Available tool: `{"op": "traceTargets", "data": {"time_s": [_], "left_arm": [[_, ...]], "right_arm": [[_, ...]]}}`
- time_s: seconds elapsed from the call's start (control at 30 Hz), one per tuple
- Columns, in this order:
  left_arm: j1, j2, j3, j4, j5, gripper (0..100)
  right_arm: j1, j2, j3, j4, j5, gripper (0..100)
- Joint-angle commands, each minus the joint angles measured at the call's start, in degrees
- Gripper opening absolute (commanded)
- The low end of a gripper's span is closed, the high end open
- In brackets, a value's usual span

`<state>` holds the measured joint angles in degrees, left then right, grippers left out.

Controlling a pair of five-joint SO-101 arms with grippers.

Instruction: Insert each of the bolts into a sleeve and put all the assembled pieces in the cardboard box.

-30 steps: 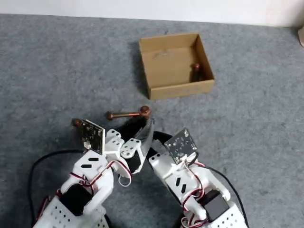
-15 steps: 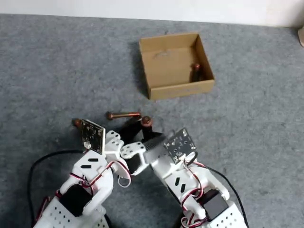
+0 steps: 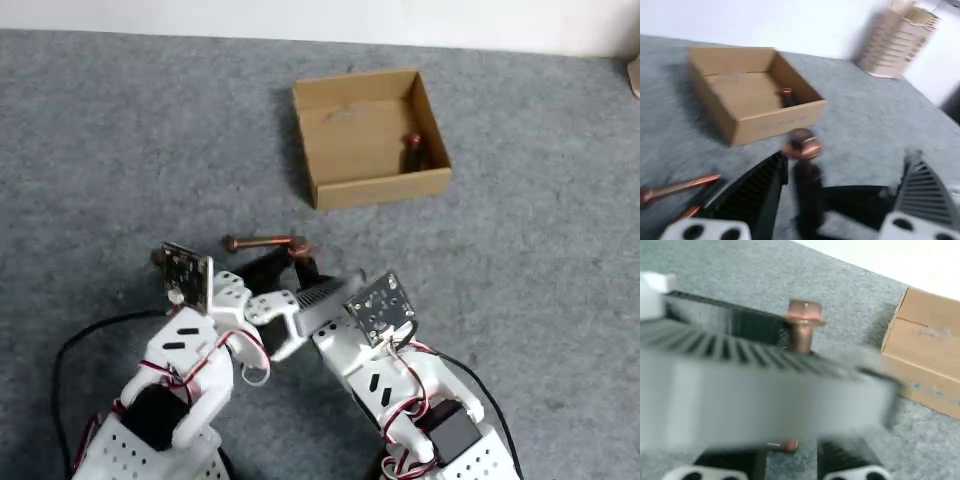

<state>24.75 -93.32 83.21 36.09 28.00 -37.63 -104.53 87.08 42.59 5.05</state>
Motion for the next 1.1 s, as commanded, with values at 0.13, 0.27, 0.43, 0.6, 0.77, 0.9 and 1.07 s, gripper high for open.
{"op": "traceTargets", "data": {"time_s": [0.13, 0.27, 0.43, 0.6, 0.77, 0.9, 1.07], "left_arm": [[-4.62, -0.84, -0.4, 0.0, 0.44, 33], [-4.62, -0.84, -0.31, 0.0, 0.62, 33], [-4.62, -0.84, -0.84, 0.0, 5.54, 31], [-4.79, -0.84, -1.98, -0.09, 5.27, 4], [-5.32, -0.92, -2.24, -0.09, 5.27, 1], [-10.77, -0.84, -1.71, -0.09, 5.71, 1], [-19.03, -0.4, 3.03, -2.55, 5.8, 1]], "right_arm": [[4.44, -0.84, -1.63, -2.95, -0.62, 0.4], [4.44, -0.84, -1.45, -2.95, -0.35, 0.4], [4.44, -0.84, -1.27, -2.95, -0.26, 0.4], [4.44, -0.75, 0.57, -3.12, -0.26, 0.4], [4.44, -0.75, 0.57, -3.12, -0.26, 0.4], [4.53, -0.75, 1.45, -3.12, -0.18, 0.4], [6.81, -0.66, 1.27, -3.12, 3.87, 0.4]]}}
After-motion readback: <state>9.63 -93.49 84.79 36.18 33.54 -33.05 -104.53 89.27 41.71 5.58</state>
